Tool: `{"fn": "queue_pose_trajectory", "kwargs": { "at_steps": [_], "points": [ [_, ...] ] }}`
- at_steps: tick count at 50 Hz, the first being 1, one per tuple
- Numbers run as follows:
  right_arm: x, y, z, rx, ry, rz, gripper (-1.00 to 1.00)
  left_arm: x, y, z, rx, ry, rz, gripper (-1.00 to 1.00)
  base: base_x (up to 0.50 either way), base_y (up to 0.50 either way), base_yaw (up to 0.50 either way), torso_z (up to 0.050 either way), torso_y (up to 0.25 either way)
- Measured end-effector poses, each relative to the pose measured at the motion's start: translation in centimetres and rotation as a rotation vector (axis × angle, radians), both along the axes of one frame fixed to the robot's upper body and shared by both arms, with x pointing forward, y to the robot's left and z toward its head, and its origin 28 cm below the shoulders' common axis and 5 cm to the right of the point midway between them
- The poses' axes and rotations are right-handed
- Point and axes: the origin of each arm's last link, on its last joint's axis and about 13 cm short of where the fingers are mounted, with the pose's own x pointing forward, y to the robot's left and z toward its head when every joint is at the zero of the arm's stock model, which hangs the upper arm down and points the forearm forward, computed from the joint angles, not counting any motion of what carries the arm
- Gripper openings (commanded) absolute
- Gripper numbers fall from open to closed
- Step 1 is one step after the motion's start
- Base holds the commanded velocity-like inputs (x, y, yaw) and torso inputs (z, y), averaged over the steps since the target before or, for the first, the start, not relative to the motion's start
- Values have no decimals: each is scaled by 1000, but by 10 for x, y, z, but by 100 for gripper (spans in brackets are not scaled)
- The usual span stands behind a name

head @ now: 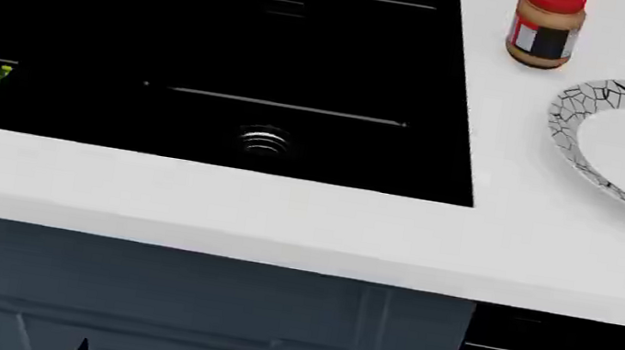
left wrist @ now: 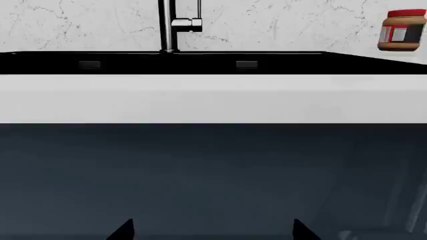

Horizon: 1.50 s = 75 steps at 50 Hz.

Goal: Pick the zucchini from the sink and place it on the plate located on the counter

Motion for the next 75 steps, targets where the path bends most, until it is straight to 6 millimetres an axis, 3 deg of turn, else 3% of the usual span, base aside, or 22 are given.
{"fn": "queue_pose_trajectory", "kwargs": {
  "at_steps": [9,41,49,56,75],
  "points": [
    [-4,1,2,7,-28,15,100,-3,1,1,8,3,5,100,0,23,0,0,0],
    [-21,-2,10,-25,-90,0,100,-18,-1,9,13,-30,-15,100,19,500,0,0,0],
    [-21,0,16,-38,-93,10,100,-21,-1,15,23,-40,-12,100,0,0,0,0,0],
    [-16,2,38,-71,-91,28,100,-19,1,36,36,-51,-8,100,0,0,0,0,0],
    [5,0,125,-154,-181,53,100,-4,1,119,109,-134,-23,100,0,0,0,0,0]
  ]
}}
